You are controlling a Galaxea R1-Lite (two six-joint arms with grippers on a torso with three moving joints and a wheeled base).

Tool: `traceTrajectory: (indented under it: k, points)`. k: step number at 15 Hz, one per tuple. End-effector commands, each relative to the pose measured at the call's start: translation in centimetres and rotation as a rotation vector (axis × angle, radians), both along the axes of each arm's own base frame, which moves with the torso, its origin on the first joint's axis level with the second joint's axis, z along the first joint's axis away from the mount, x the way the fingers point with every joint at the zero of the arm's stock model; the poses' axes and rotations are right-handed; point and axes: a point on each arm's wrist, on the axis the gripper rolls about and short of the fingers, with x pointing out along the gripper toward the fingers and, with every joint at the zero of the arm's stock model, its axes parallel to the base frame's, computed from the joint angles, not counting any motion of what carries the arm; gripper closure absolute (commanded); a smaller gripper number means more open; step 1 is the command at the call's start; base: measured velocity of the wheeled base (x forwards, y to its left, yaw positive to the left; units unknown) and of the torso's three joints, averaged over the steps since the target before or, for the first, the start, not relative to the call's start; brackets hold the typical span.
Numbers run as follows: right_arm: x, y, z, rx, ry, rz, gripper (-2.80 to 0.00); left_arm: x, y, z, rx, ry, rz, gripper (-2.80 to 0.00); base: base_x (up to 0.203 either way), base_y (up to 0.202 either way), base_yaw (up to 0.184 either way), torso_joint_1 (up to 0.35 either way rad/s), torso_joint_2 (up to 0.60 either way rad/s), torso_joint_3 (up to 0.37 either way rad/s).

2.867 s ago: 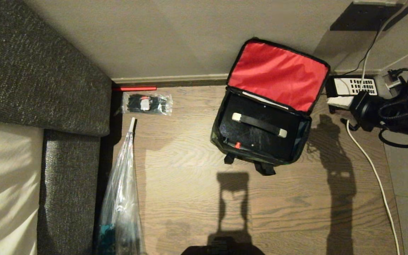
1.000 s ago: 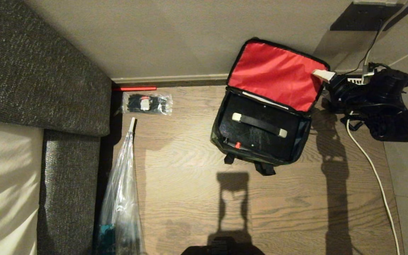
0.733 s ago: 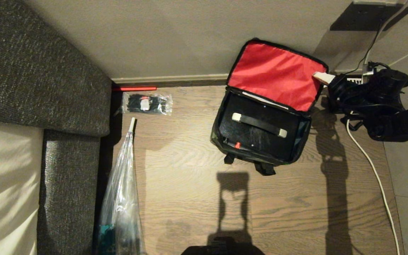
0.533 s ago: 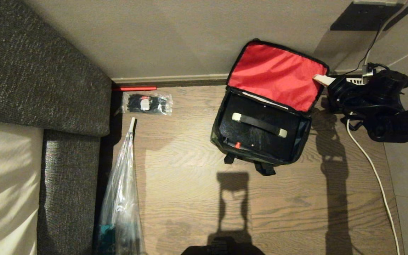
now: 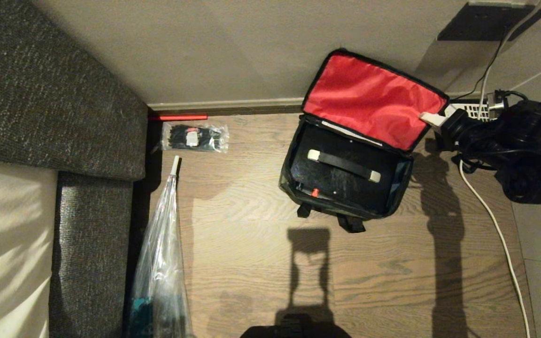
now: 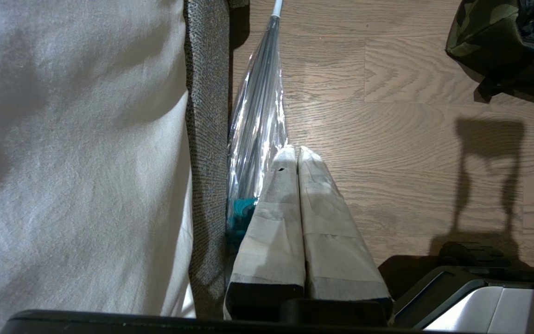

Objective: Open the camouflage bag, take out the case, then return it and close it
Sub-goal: Close the top of the storage box

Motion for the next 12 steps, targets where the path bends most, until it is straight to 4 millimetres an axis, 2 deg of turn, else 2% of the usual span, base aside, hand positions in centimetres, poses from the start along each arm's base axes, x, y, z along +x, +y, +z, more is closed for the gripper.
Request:
traceTrajectory:
  k: [1, 6, 9, 12]
  points:
    - [-2.8, 0.5, -0.3, -0.019, 0.0, 0.06, 0.0, 0.0, 0.0, 0.0, 0.0, -0.001, 0.001, 0.0, 0.0, 0.0, 0.0, 0.0, 0.0, 0.0]
    - [-7.3, 1.5, -4.6, -0.223, 0.035, 0.157, 0.0, 0.0, 0.0, 0.0, 0.0, -0.001, -0.001, 0.0, 0.0, 0.0, 0.0, 0.0, 0.0, 0.0]
    - [-8.3, 1.7, -5.6, -0.285, 0.034, 0.178, 0.0, 0.0, 0.0, 0.0, 0.0, -0.001, 0.001, 0.0, 0.0, 0.0, 0.0, 0.0, 0.0, 0.0]
    - [-8.6, 1.8, -6.8, -0.369, 0.029, 0.168, 0.0, 0.0, 0.0, 0.0, 0.0, -0.001, 0.001, 0.0, 0.0, 0.0, 0.0, 0.0, 0.0, 0.0]
